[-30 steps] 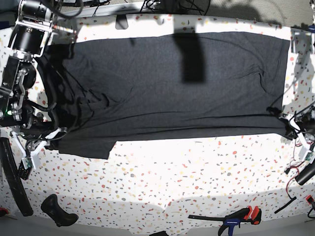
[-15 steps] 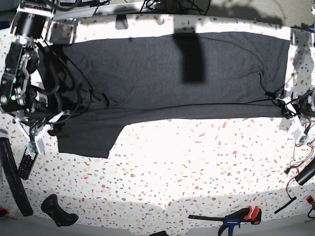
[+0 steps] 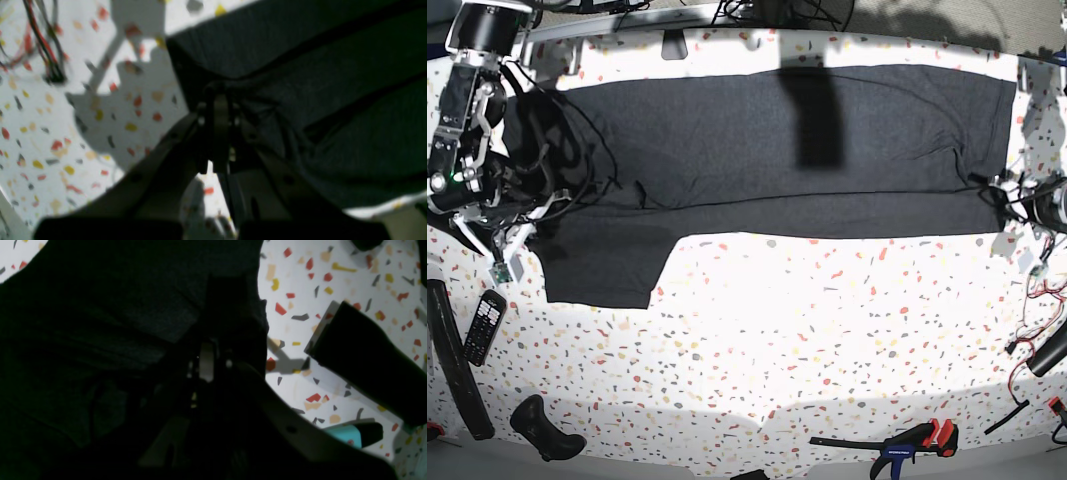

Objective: Fold the T-shirt properly
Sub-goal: 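Fold the shirt's side edges inward with both grippers toward the middle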

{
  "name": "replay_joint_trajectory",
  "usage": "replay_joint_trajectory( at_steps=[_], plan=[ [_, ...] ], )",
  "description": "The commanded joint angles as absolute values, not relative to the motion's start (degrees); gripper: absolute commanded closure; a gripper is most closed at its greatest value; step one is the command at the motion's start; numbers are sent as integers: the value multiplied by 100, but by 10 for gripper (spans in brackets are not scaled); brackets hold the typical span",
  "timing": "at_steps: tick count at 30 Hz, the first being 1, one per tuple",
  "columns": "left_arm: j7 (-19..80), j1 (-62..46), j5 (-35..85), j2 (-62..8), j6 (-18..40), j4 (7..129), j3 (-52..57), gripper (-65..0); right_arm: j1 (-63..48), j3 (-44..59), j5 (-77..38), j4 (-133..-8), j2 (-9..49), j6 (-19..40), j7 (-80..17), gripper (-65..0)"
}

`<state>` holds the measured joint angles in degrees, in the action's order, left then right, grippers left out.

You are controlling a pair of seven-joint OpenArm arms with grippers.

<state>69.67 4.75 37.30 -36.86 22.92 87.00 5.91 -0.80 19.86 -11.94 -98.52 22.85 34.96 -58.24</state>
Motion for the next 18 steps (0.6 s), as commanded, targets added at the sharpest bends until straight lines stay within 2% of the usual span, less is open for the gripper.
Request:
replay_joint_trajectory(
  at_steps=[1, 18],
  plan=[
    [6949, 545, 3813, -3817, 2307, 8796, 639, 0, 10, 2029, -1203, -9957, 2377, 3498, -5909, 0],
    [6877, 64, 3905, -3813, 2359, 8796, 639, 0, -21, 2029, -1199, -9953, 2362, 3358, -6353, 0]
  ],
)
